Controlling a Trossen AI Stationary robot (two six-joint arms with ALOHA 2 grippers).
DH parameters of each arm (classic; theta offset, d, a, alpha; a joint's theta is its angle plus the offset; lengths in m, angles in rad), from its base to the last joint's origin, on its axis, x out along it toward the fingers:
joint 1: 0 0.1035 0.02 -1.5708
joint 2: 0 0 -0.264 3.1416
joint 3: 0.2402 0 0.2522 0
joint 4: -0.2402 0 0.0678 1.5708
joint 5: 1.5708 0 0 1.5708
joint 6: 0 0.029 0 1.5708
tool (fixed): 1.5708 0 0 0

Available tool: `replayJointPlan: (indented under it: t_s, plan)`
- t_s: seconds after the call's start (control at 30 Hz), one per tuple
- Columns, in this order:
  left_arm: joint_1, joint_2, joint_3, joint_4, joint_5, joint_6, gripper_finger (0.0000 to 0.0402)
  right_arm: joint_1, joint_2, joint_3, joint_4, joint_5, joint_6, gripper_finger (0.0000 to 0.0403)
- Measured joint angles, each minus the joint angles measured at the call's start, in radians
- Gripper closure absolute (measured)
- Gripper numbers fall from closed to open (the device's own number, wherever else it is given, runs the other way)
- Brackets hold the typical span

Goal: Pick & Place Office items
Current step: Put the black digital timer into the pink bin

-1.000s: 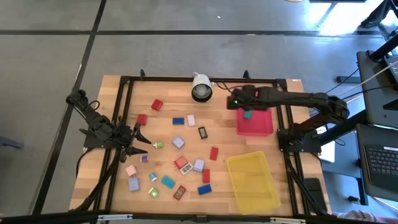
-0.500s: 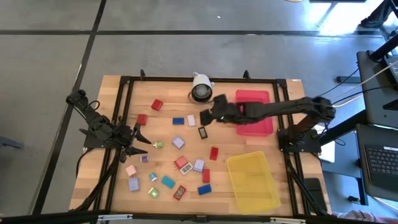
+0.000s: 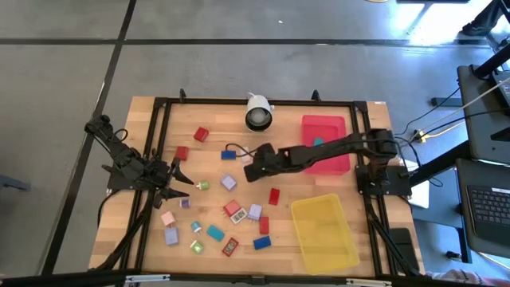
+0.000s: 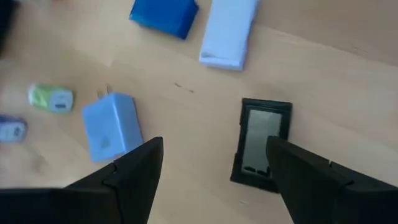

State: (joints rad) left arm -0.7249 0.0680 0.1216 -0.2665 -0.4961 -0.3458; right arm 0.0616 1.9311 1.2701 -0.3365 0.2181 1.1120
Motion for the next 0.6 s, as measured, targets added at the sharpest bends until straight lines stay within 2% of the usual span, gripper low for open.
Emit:
replayJointPlan:
  t_s: [0.2, 0.6]
  plan:
    - [0.000, 0.000, 0.000, 0.000, 0.000, 0.000, 0.0192, 0.008, 0.040, 0.000, -0.005, 0.111, -0.094, 0.0115]
    - [0.000, 0.000, 0.000, 0.000, 0.000, 0.000, 0.0194, 0.008, 0.118, 0.000, 0.000, 0.139, -0.107, 0.0118]
